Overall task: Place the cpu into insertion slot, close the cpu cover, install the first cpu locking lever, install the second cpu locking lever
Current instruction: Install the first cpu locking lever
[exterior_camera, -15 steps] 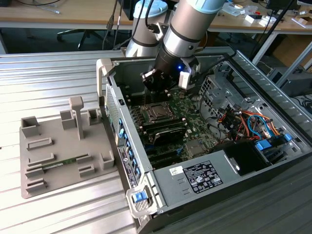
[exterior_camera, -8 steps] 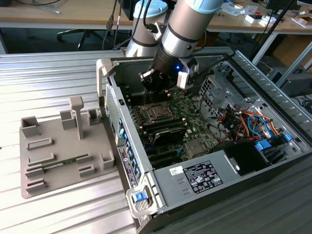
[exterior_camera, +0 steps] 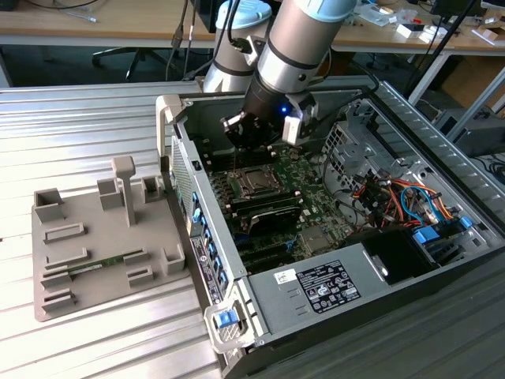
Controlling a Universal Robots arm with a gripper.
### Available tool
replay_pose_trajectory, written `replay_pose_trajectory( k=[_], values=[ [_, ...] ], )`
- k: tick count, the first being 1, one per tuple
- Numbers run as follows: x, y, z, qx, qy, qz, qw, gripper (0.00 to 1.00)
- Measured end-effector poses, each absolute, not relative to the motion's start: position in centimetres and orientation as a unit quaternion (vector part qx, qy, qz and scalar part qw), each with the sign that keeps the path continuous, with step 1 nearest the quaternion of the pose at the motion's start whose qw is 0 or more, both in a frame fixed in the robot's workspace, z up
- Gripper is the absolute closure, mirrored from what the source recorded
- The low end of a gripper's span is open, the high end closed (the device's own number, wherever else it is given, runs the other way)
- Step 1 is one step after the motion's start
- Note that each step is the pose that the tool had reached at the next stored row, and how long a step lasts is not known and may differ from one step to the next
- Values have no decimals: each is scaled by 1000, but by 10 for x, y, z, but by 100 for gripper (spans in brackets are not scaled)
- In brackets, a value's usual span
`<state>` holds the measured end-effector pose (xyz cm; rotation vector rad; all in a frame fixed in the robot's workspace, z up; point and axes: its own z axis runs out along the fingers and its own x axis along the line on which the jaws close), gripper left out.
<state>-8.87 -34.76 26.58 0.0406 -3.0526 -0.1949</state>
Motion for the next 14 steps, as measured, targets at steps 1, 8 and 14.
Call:
replay_pose_trajectory(
  k=[1, 8, 14],
  values=[
    [-89, -348, 266, 13, -997, -64, 41, 89],
    [-93, -348, 266, 13, -997, -65, 41, 89],
    [-96, -348, 266, 13, -997, -66, 41, 89]
  ],
)
